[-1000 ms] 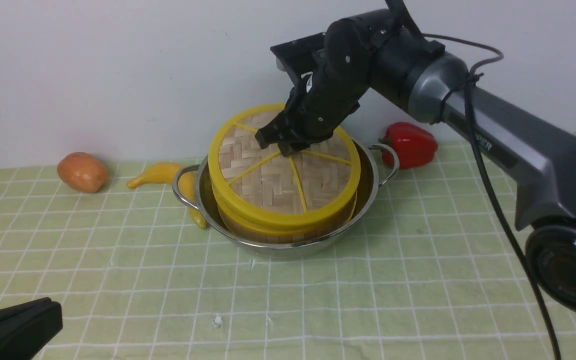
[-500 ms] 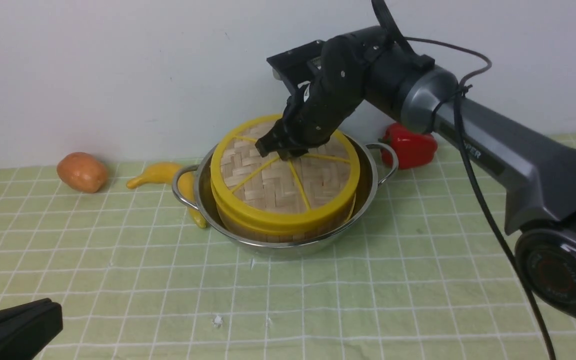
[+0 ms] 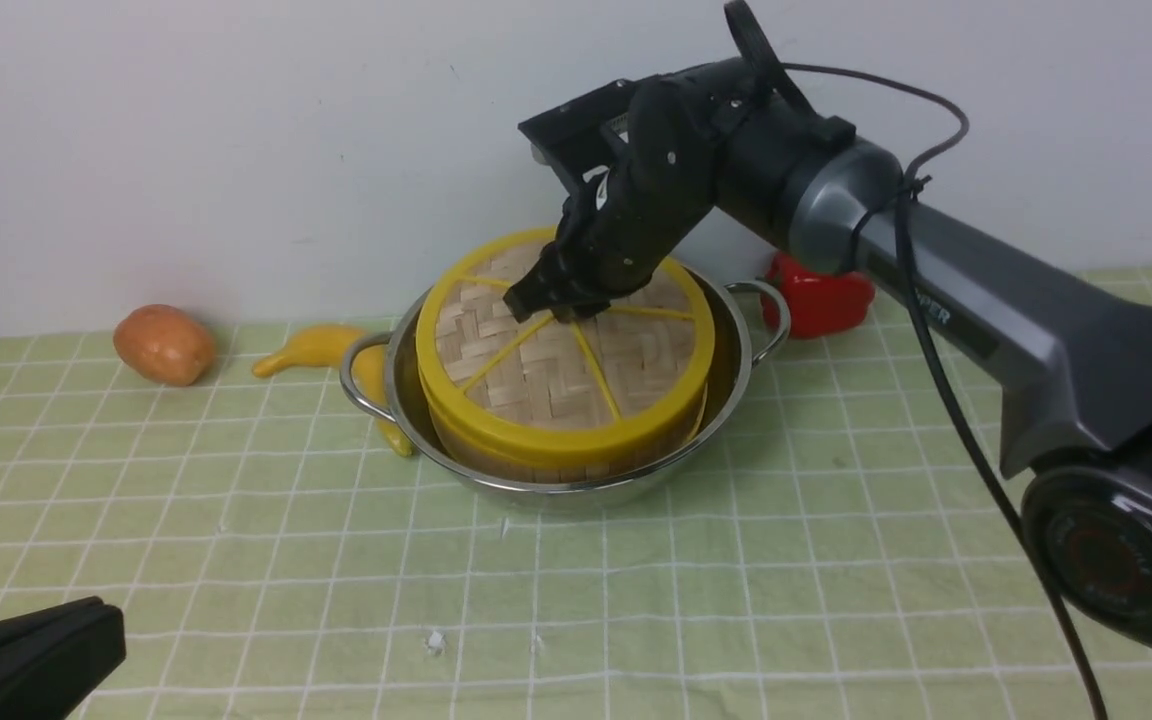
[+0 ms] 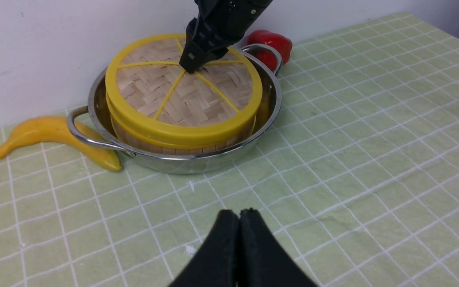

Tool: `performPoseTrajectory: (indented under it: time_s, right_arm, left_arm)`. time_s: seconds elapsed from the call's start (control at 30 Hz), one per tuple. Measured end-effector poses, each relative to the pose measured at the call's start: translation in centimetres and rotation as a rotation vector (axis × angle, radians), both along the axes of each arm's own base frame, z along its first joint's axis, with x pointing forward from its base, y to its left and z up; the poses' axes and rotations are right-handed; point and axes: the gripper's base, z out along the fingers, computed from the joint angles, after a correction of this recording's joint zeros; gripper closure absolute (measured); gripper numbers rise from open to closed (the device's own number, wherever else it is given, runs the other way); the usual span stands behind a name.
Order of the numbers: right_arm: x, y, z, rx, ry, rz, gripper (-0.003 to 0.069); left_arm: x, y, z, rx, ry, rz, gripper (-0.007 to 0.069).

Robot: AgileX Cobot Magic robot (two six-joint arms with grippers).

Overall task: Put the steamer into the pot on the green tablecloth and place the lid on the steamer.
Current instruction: 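Place the bamboo steamer lid onto the steamer basket in the pot with the right gripper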

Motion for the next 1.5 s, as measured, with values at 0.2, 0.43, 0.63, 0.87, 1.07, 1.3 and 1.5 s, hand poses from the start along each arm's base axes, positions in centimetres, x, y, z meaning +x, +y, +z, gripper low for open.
performPoseTrajectory:
  time_s: [0.2,0.43,0.63,0.87,1.07,1.3,1.5]
  right_arm:
    - [0.0,0.0,0.0,-0.004,-0.003,0.000,0.0516]
    - [0.0,0.1,0.6,-0.009,-0.008,0.004,0.0516]
    - [0.0,0.2,0.3,-0.011,-0.004,0.006,0.0516]
    - [0.2,0.4,-0.3,-0.015,-0.005,0.007,0.0516]
    - [0.2,0.4,-0.3,-0.015,-0.007,0.007,0.0516]
    - [0.2,0.4,-0.3,-0.016,-0.006,0.007,0.0500]
    - [-0.4,0.2,1.2,-0.016,0.004,0.012,0.0313]
  left_arm:
    - [0.0,0.0,0.0,0.000,0.000,0.000,0.0647]
    - [0.0,0.0,0.0,0.000,0.000,0.000,0.0647]
    - [0.0,0.0,0.0,0.000,0.000,0.000,0.0647]
    - [0.0,0.0,0.0,0.000,0.000,0.000,0.0647]
    - [0.0,0.0,0.0,0.001,0.003,-0.001,0.0647]
    - [-0.2,-0.1,-0.3,0.014,0.040,-0.017,0.0643]
    - [-0.2,-0.1,-0.3,0.012,0.035,-0.015,0.0641]
